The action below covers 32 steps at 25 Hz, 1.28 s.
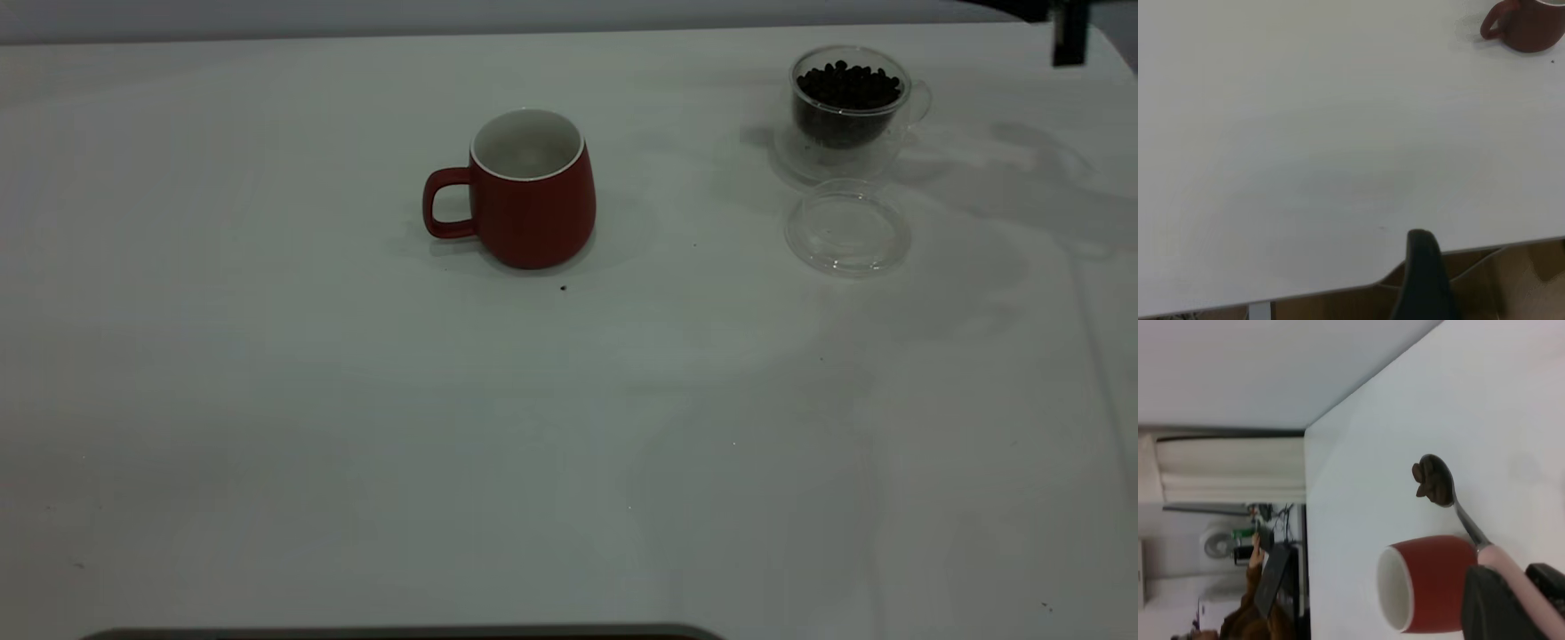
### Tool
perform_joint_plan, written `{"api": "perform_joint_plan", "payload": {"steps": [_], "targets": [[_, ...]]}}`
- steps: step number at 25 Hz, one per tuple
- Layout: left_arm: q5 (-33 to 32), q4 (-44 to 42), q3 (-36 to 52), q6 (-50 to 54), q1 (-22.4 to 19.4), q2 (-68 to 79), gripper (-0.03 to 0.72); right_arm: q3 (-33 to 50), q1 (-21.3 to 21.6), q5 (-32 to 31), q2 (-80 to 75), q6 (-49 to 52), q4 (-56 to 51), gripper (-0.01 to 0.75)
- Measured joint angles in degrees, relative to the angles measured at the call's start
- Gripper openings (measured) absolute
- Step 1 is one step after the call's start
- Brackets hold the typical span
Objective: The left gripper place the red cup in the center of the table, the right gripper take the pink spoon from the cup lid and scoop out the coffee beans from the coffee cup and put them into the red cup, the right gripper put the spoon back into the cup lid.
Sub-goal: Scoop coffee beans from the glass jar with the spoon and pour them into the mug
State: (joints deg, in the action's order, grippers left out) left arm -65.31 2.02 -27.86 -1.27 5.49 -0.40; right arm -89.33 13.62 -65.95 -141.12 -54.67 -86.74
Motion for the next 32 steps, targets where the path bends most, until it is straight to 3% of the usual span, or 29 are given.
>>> {"api": "perform_joint_plan", "payload": {"steps": [16, 23, 32], "targets": [[0.0, 0.0, 0.0, -0.1, 0.0, 0.0, 0.587, 0.0, -15.8, -0.1, 0.6, 0.6, -0.5, 0.095], [0.0, 0.0, 0.0, -0.1, 0.0, 0.0, 0.587, 0.0, -19.1, 2.2, 0.6, -2.6, -0.4, 0.095], [0.0, 0.0, 0.0, -0.2, 0.0, 0.0, 0.587, 0.0, -20.6, 8.3, 0.6, -17.1, 4.3, 0.095]]}}
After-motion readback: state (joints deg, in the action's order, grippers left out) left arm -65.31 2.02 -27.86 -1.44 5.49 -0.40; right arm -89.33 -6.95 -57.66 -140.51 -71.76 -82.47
